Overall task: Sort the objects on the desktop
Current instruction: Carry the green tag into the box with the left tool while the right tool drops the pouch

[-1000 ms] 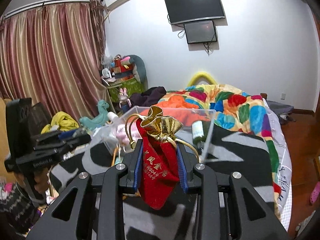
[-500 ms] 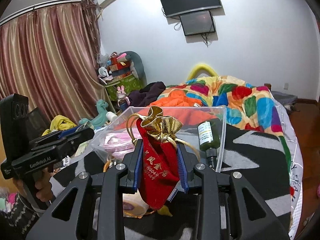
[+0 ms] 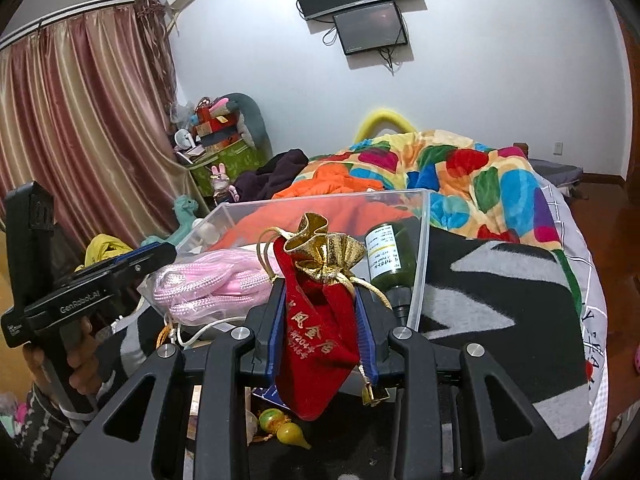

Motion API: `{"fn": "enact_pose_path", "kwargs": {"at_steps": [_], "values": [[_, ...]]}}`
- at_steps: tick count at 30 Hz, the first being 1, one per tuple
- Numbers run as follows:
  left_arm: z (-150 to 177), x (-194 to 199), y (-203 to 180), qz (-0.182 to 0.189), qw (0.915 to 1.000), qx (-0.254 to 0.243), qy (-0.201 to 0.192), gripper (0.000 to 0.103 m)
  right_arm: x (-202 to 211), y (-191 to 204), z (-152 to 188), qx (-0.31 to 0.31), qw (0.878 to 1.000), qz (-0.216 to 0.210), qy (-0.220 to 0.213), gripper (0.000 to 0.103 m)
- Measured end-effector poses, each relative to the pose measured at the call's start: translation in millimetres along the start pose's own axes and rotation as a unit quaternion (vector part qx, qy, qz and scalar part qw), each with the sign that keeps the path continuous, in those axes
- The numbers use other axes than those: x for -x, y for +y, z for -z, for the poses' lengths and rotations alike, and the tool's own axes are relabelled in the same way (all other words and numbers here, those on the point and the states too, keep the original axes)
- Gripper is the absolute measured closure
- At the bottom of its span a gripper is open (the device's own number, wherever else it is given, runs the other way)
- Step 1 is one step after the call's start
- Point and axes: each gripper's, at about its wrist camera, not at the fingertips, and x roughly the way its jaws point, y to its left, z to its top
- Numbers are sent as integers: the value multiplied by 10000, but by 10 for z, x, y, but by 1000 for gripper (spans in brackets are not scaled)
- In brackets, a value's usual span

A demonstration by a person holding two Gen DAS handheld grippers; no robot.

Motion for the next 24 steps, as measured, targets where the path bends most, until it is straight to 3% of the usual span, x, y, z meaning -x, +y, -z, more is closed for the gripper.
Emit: {"fn": "enact_pose_path", "kwargs": {"at_steps": [8,13,17,19,21,24], "values": [[8,48,6,-11,10000,-36,-2,64,-34,73,55,127,9997,205,88,68],[4,152,-39,91,9999,-91,-48,63,49,122,70,186,9998,113,45,58],[6,265,-105,147,9997,-159,-131,55,131,167,69,266,9994,223,-95,55],[3,319,-143,110,9995,-220,-180,55,165,168,54,262,9987,394,-184,45],[-2,382,-166,118,9993,-261,-237,54,215,149,47,195,9985,425,-276,42],[26,480,-182,133,9990,-297,-308,45,307,122,47,119,9985,399,-355,40]]}}
